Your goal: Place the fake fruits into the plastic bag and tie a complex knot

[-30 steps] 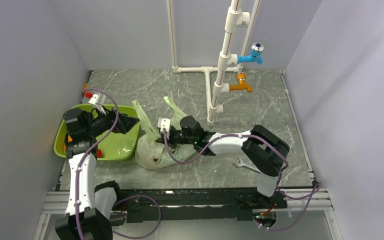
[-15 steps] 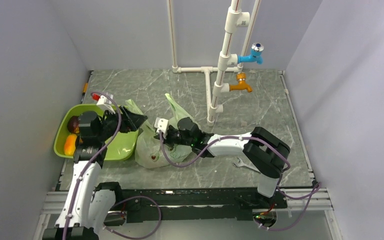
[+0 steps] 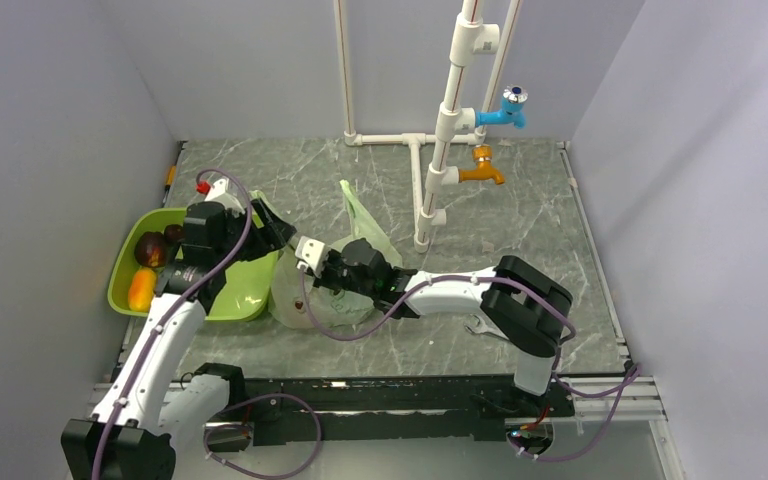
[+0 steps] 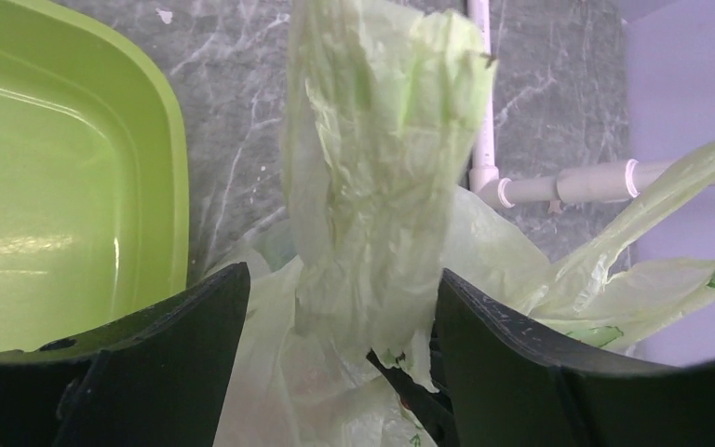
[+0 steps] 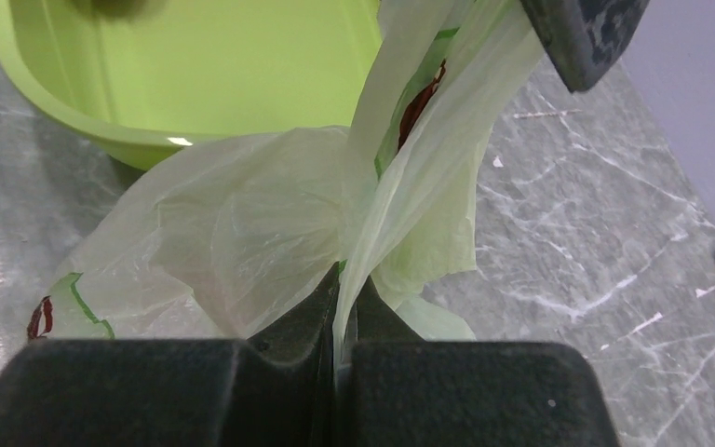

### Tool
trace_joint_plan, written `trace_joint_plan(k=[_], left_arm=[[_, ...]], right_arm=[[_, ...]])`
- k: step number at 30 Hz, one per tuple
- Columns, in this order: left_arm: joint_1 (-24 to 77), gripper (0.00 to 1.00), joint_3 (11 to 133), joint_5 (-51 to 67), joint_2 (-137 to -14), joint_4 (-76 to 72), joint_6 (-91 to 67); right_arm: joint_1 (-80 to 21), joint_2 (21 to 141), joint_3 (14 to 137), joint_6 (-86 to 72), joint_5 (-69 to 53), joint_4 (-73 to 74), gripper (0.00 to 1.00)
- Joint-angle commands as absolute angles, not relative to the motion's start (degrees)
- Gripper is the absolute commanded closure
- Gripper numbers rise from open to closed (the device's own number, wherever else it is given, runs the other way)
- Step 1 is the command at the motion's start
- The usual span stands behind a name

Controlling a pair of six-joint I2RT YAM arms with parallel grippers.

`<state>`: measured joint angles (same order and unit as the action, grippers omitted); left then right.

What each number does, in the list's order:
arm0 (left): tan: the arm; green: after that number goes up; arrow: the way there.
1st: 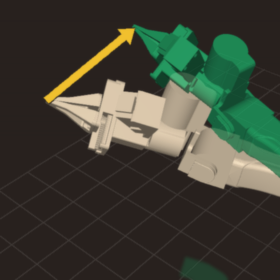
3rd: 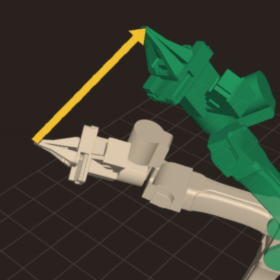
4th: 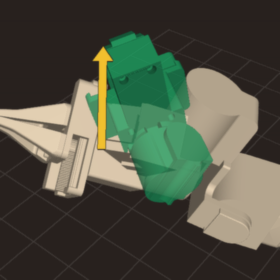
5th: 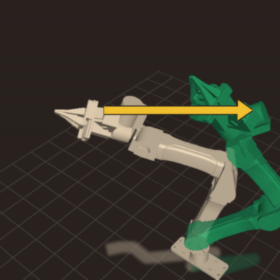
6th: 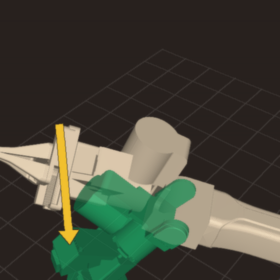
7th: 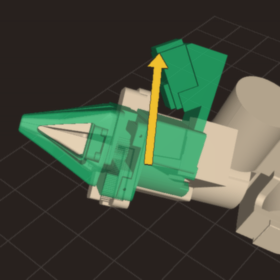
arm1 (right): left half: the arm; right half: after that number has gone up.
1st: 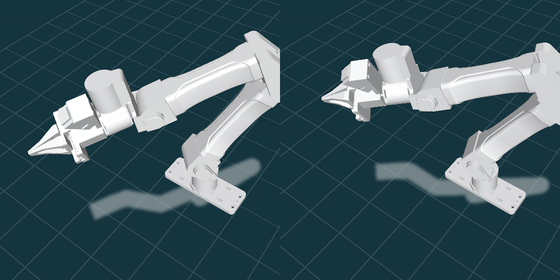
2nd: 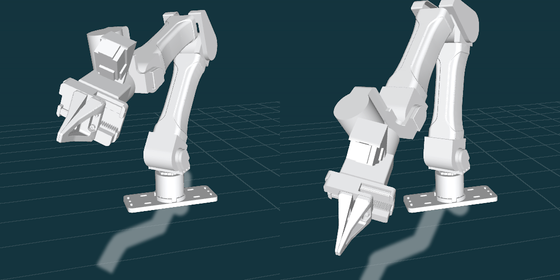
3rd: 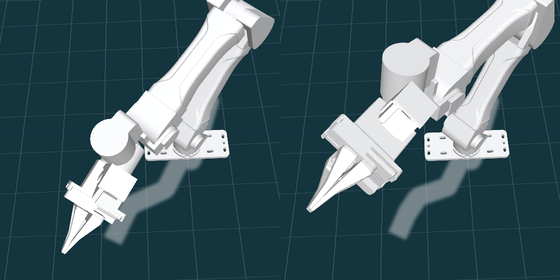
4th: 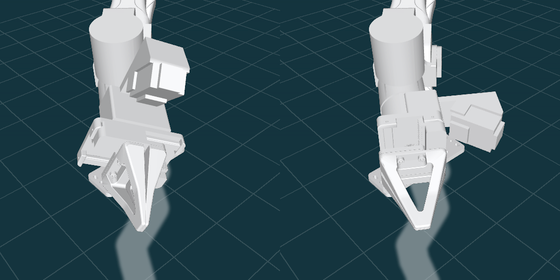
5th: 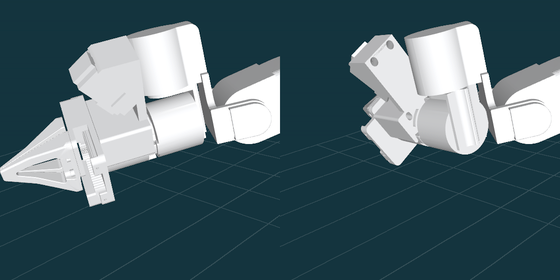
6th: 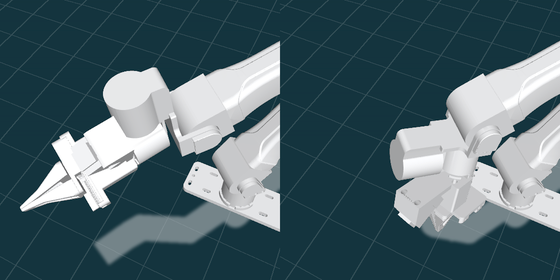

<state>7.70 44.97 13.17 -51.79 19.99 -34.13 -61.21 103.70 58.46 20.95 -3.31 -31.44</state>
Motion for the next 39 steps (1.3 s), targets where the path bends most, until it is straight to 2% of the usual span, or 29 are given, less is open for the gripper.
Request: trace_joint_plan(k=[1,6,10,12,14,17,18,20,26,27,31,36,39], left_arm=[[8.88,0.22,49.06,8.06,-50.89,24.83,-34.73],[10.14,0.19,51.93,7.77,-51.14,29.65,-34.63],[11.75,0.23,51.17,8.73,-52.18,26.68,-35.71],[11.86,0.32,50.66,8.49,-53.68,25.53,-36.73],[11.87,0.45,50.78,8.45,-55.04,24.54,-36.64],[11.87,0.73,51.81,8.10,-56.01,24.36,-35.00],[11.87,0.86,52.19,7.89,-56.07,24.79,-33.90],[11.87,0.99,52.04,7.70,-55.49,25.07,-32.61],[11.87,1.00,49.68,9.42,-53.11,23.30,-29.04],[11.87,1.00,49.32,10.05,-52.99,22.23,-28.41],[11.87,1.00,48.70,11.44,-53.17,21.05,-26.44],[11.71,1.00,48.56,13.47,-52.66,21.29,-23.08],[11.28,1.00,48.43,16.23,-51.89,21.87,-19.53]], right_arm=[[-61.84,104.72,61.09,23.28,1.55,-30.75,1.00],[-62.27,105.03,61.44,24.05,2.23,-29.39,1.00],[-62.64,105.25,61.47,24.68,1.97,-29.85,1.00],[-62.90,105.37,61.77,25.05,2.17,-30.14,1.00],[-63.04,105.40,62.12,25.46,2.21,-30.05,1.00],[-63.12,104.76,61.62,26.11,1.13,-30.46,1.00],[-63.03,104.25,61.42,25.85,-0.45,-30.23,1.00],[-62.93,102.42,60.34,25.59,-3.57,-29.68,0.88],[-58.70,92.44,61.71,19.15,-19.39,-20.47,0.37],[-58.09,90.07,62.72,18.66,-22.45,-18.21,0.32],[-55.91,81.91,65.16,15.24,-31.83,-11.79,0.19],[-51.61,72.90,66.12,11.05,-31.98,-2.57,0.12],[-45.00,70.69,65.49,8.21,-32.55,6.91,0.09]])
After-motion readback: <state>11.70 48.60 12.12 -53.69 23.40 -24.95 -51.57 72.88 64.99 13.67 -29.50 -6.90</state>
